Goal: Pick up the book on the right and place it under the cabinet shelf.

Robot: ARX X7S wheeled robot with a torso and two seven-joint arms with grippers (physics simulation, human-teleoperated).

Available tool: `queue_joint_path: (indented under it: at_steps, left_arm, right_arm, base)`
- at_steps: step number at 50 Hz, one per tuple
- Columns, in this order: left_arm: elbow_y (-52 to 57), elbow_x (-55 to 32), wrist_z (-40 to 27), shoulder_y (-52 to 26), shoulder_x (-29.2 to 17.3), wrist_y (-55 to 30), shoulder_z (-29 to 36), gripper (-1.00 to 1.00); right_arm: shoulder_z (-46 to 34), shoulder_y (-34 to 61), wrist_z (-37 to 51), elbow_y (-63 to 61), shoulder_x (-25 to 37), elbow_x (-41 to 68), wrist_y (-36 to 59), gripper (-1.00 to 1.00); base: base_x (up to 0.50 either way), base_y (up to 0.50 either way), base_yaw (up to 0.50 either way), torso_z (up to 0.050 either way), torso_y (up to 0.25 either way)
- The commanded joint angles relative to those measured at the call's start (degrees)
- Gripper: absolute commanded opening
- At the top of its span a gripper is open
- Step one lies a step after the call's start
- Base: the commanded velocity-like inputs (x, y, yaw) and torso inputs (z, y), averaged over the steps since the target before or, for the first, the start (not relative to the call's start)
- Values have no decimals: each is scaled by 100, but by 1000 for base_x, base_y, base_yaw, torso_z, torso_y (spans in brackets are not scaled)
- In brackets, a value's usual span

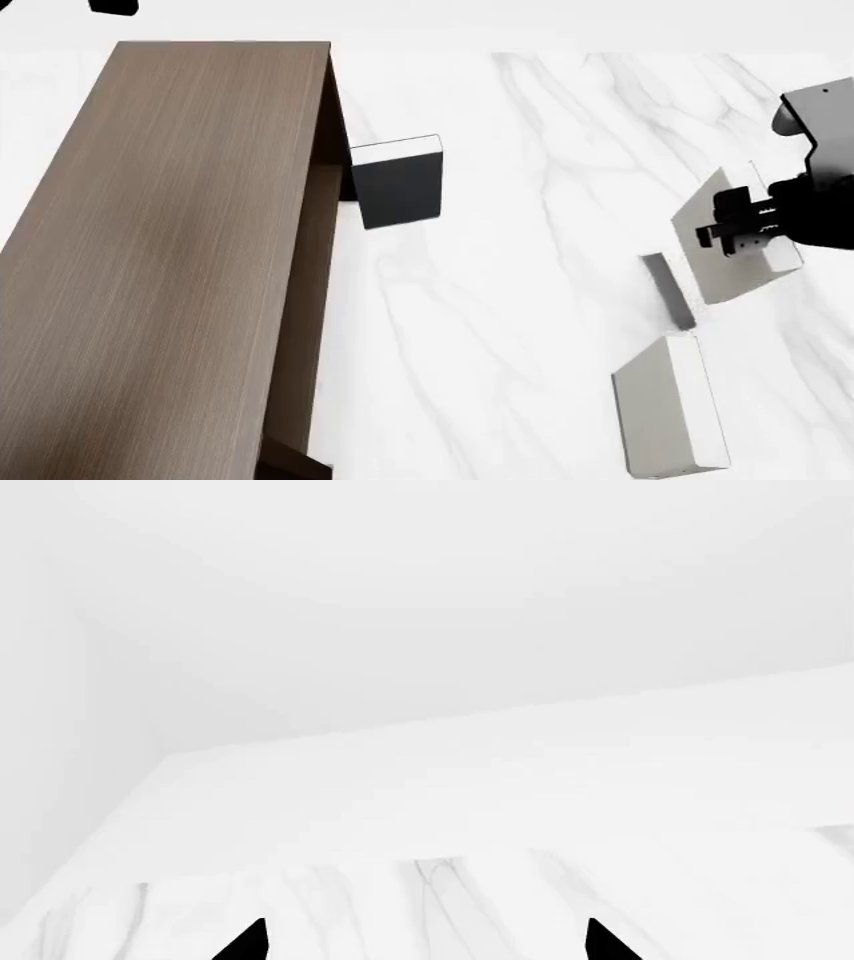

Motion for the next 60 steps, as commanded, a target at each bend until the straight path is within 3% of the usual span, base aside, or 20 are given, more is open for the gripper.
queue_joint_path:
  at_steps: [1,18,31,49,60]
  left_arm:
    - [-43,-1,1,-63,16,20,38,100]
    - [50,-44,-26,-4,-31,-19,-9,100]
    - [95,-72,-48,11,-61,-44,-41,100]
    - [112,-101,-59,-31,-73,-72,-34,100]
    - [128,-124,-75,7,-84,-62,-65,100]
  right_arm:
    - [382,292,154,-199,-189,198,134,-100]
    - [779,529,507,-670,-660,780,606,-100]
    - [1732,324,1341,-852,-969,1874,1359,-100]
    - [1846,-10,3205,-1110,-1126,4436,1464,-100]
    - [1698,-267,4460,-1337,-1248,6145,1002,-100]
  base:
    - [0,0,0,0,0]
    - [0,0,0,0,1]
    - [0,0,0,0,2]
    - [0,0,0,0,1]
    - [0,0,0,0,1]
